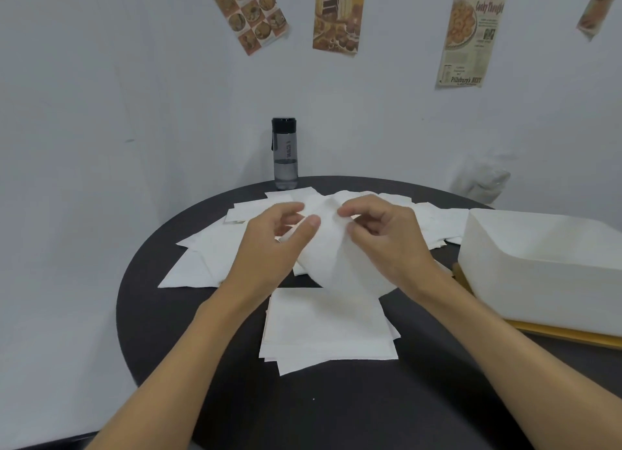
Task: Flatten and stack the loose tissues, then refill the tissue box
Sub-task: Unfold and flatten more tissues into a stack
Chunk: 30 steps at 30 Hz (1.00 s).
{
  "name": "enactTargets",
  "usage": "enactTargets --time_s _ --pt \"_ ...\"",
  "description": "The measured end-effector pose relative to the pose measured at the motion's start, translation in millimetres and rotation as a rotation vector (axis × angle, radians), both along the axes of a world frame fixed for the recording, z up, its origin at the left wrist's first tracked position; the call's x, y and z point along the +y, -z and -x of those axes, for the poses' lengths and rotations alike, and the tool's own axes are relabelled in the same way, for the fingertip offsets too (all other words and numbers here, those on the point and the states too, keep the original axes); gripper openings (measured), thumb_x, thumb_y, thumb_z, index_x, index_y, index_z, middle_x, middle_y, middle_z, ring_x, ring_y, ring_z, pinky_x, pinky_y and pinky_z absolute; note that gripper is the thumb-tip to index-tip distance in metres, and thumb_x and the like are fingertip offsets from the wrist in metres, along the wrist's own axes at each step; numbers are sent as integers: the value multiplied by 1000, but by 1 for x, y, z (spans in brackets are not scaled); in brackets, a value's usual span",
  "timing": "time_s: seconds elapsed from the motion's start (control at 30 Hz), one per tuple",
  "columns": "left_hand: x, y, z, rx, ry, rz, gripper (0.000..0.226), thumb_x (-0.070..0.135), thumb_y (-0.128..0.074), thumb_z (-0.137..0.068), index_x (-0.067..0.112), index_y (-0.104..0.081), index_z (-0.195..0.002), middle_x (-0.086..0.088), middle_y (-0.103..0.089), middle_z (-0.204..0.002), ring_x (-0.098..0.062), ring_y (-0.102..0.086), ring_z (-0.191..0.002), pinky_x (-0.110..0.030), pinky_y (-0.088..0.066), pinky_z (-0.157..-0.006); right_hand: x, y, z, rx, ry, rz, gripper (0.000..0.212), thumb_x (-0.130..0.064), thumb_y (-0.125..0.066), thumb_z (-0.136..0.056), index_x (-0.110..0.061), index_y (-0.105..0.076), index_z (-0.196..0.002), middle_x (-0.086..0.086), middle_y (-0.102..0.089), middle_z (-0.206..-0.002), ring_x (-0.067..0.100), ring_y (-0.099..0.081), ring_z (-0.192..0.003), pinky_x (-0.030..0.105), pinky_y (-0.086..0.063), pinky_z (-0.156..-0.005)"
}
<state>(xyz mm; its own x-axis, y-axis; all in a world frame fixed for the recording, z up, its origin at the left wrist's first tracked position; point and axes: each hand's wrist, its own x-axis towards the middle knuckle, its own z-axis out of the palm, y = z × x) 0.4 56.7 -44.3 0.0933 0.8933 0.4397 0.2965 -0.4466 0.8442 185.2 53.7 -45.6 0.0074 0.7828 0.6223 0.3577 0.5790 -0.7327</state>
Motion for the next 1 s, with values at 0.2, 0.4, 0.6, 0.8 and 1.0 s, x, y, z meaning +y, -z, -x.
enactTargets --time_s 0.2,0.4,0.6,0.8,1.0 --pt "-5 0 -3 -146 -20 33 17 16 -65 -97 7 -72 -85 -1 -73 -79 -11 -65 -71 -34 -56 -59 -5 -1 -2 -6 -140 153 32 -2 -60 -92 -29 -66 -108 5 -70 -91 33 -65 -77 31 -51 -69" --pt "-15 6 19 -273 -91 139 7 16 -65 -96 18 -66 -103 -11 -75 -86 -15 -65 -76 -31 -50 -73 -8 -2 -24 -147 -179 378 28 -9 -66 -92 -21 -59 -115 9 -62 -71 14 -56 -67 22 -43 -67" --pt "-21 27 35 -67 -34 205 38 19 -70 -91 36 -52 -120 -9 -65 -75 -15 -56 -67 -28 -44 -67 -12 -3 -33 -243 -323 627 15 -7 -68 -91 -9 -63 -105 12 -66 -76 13 -57 -64 22 -44 -52" --pt "-29 43 41 91 5 122 34 12 -68 -91 34 -56 -113 -3 -46 -62 -10 -43 -57 -13 -38 -59 -8 3 -38 -392 -328 613 16 -13 -74 -87 -14 -66 -101 11 -73 -86 12 -64 -73 26 -50 -68" --pt "-27 53 45 304 3 86 32 22 -72 -86 41 -58 -108 5 -56 -84 -3 -52 -74 -12 -43 -72 -1 12 -43 -730 -286 621 25 -30 -81 -81 -29 -67 -102 -7 -65 -87 -1 -53 -68 16 -44 -66"
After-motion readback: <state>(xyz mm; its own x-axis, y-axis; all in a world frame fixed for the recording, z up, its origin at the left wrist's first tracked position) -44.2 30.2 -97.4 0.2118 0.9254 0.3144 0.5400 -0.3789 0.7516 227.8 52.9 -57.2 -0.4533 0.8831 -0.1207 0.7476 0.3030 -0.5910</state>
